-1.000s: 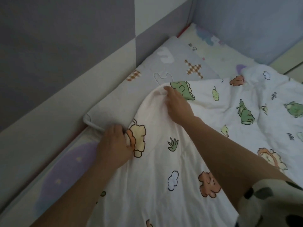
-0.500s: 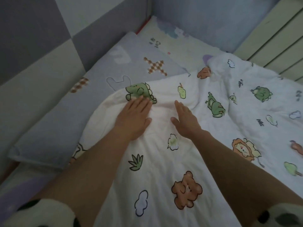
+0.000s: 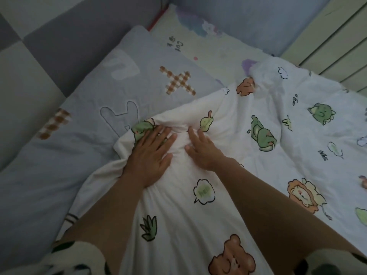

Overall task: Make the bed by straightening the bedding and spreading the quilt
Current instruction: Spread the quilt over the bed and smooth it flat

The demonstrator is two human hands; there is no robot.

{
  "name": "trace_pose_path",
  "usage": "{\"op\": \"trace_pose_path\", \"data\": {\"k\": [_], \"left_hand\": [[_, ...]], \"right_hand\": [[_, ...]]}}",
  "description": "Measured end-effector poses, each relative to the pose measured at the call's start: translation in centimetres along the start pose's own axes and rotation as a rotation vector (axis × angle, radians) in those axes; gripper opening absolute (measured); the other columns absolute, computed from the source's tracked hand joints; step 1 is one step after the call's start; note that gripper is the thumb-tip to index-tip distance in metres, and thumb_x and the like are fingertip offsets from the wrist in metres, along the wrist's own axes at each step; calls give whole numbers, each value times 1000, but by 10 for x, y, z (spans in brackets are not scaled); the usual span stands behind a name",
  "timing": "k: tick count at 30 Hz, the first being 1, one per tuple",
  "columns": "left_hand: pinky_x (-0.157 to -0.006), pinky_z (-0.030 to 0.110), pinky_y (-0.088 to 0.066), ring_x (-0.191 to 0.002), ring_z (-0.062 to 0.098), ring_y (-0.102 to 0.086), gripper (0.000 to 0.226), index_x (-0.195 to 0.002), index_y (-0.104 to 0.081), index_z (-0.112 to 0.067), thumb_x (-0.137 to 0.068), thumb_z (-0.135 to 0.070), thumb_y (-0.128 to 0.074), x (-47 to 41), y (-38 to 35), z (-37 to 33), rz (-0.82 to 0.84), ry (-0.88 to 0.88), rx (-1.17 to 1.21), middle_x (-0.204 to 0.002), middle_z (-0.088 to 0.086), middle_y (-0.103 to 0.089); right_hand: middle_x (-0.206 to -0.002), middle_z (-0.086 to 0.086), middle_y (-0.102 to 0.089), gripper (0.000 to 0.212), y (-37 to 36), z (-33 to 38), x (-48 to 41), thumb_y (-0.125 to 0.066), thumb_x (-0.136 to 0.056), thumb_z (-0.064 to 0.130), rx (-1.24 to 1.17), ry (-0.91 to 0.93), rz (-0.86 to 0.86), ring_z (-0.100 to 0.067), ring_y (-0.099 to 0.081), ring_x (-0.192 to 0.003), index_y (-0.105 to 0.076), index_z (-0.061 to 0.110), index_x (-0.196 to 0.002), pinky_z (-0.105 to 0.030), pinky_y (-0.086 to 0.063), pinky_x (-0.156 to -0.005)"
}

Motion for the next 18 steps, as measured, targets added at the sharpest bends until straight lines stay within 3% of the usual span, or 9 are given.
{"op": "trace_pose_path", "data": {"k": [4, 9, 18], "left_hand": [[-118, 38, -14, -145, 22, -20, 57, -149, -30, -21, -95, -39, -31, -4, -8, 6, -46, -4, 57, -156, 2, -26], [-116, 38, -15, -143, 22, -24, 57, -148, -33, -21, -94, -39, -30, -6, -9, 8, -48, 9, 56, -155, 2, -29], [-116, 33, -10, -142, 24, -24, 56, -147, -35, -18, -95, -38, -28, -15, -20, 13, 21, 33, 46, -154, 5, -31]], "right_hand": [[-161, -4, 9, 69, -6, -3, -14, -29, -96, 58, -14, 2, 47, -32, -4, -148, 7, 38, -151, -54, -18, -116], [-159, 0, 22, 66, -17, 0, -16, -24, -98, 56, -49, -28, 106, -35, 10, -146, 16, 40, -148, -59, -11, -115], [-158, -2, 24, 65, -28, -5, -32, -19, -98, 57, -7, -13, 124, -39, 12, -145, 21, 40, -146, -63, -13, -112]]}}
Point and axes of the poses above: each hand's wrist, its own x-axis away from the middle knuckle, its own y-axis out of the back of the hand, z = x × y, the point moved 8 cm from there along -x, towards the middle knuckle
